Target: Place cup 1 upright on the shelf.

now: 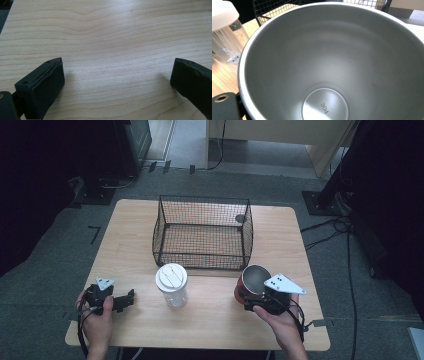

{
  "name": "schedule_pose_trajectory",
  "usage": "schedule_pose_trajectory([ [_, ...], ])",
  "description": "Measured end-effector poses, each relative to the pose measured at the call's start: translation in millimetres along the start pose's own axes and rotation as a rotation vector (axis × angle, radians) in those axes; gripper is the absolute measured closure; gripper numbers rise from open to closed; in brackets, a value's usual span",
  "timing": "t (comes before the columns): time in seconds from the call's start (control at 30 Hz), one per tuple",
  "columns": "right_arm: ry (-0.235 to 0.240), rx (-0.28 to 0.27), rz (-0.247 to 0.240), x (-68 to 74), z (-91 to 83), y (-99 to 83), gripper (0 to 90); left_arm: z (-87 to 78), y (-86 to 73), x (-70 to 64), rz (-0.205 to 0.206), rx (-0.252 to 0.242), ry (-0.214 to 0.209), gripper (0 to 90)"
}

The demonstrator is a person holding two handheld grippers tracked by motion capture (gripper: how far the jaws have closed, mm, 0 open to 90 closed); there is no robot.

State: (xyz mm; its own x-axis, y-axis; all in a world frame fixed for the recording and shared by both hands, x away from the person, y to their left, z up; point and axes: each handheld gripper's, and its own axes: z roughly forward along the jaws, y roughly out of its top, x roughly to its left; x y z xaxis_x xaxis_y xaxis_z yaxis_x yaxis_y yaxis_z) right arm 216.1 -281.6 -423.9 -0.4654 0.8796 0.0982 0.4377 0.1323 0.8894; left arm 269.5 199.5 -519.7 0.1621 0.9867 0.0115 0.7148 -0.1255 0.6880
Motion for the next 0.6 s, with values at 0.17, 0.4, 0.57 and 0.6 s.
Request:
schedule_pose_trajectory([
  [0.17, 0.004, -0.011, -0.009, 2.5, 1.6, 7.2, 7.6, 0.1, 0.0, -0.2, -0.002, -0.002, 0.0, 0.0],
  [0.4, 0.011, -0.035, -0.02, 7.2, 2.6, 18.8, 7.6, 0.1, 0.0, -0.2, -0.003, -0.002, -0.001, 0.1],
  [0.57, 0.016, -0.047, -0.027, 9.8, 4.4, 25.8, 7.6, 0.2, 0.0, -0.2, -0.003, -0.002, 0.0, 0.0],
  [0.6, 0.018, -0.052, -0.026, 9.9, 4.5, 27.8, 7.6, 0.2, 0.0, -0.2, -0.003, -0.002, -0.001, 0.1],
])
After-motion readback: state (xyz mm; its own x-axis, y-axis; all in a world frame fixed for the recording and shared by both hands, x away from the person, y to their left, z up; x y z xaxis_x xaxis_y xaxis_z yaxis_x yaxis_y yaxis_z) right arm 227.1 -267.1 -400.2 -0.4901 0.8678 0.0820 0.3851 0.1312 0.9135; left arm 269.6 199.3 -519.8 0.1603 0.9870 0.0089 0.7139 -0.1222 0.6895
